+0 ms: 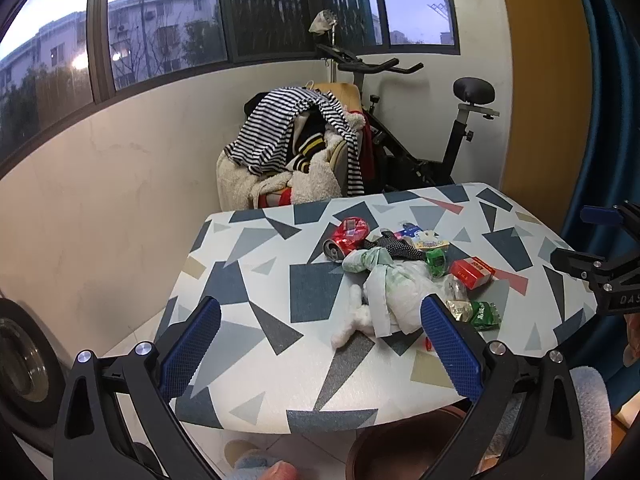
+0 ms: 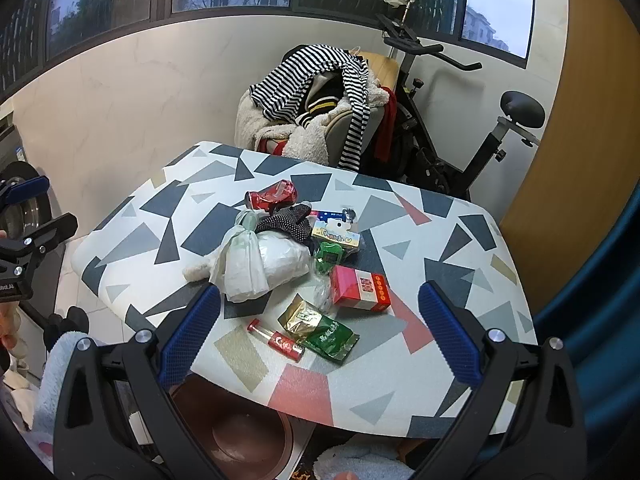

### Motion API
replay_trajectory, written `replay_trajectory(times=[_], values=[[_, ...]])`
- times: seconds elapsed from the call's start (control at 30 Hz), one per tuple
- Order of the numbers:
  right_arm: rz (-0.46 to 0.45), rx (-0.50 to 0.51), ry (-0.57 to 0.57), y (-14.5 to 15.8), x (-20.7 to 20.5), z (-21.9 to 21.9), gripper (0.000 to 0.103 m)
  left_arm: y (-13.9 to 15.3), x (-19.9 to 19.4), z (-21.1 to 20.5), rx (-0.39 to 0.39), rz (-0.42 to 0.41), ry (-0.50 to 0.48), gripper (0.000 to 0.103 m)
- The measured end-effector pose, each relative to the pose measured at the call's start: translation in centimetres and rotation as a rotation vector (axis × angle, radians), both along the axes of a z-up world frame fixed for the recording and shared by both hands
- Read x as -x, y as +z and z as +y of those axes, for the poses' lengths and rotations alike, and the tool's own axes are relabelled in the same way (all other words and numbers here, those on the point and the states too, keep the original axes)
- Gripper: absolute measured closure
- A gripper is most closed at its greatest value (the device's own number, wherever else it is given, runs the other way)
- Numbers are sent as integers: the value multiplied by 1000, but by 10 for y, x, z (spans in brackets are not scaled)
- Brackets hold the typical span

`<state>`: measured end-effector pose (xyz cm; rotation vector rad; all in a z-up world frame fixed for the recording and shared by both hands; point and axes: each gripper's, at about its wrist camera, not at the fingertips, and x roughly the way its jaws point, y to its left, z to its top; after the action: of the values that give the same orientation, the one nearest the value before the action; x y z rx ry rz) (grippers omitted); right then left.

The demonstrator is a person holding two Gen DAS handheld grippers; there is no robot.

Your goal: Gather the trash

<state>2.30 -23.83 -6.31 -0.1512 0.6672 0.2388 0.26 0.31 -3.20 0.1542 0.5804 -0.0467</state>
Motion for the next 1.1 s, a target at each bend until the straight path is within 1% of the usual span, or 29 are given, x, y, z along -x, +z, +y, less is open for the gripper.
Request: replay_trajectory(times=[0.13, 0.2, 0.3, 0.37, 0.43, 0.5, 0.6, 0.8, 0.93, 1.0, 1.07, 1.1], values=[[3, 20, 5, -6, -3, 5, 6, -6, -8, 5, 13, 34, 14, 5], [-1, 31, 7, -6, -3, 8, 6, -8, -9, 9, 27, 33, 8, 5], [8, 30, 10, -9, -4, 8, 6, -13, -9, 16, 80, 21, -30, 5], [29, 23, 13, -16, -7, 7, 6, -16, -12, 18, 80, 27, -27, 5], [48, 14, 5, -26, -11, 5, 6, -22, -16, 19, 69, 43, -23, 5], [60, -7, -2, -38, -14, 0, 6, -28, -19, 20, 77, 60, -40, 5], [89, -20, -21, -58, -20, -7, 6, -38, -23, 23, 81, 69, -36, 5], [172, 21, -15, -99, -28, -10, 6, -53, -33, 27, 79, 62, -20, 5], [191, 48, -94, -120, -40, -16, 6, -62, -43, 28, 78, 59, -21, 5], [214, -7, -97, -130, -49, -21, 6, -67, -47, 25, 62, 67, -26, 5], [212, -36, -101, -137, -56, -24, 6, -73, -53, 22, 51, 91, -35, 5], [210, -33, -104, -140, -59, -24, 6, -76, -55, 22, 53, 101, -40, 5]])
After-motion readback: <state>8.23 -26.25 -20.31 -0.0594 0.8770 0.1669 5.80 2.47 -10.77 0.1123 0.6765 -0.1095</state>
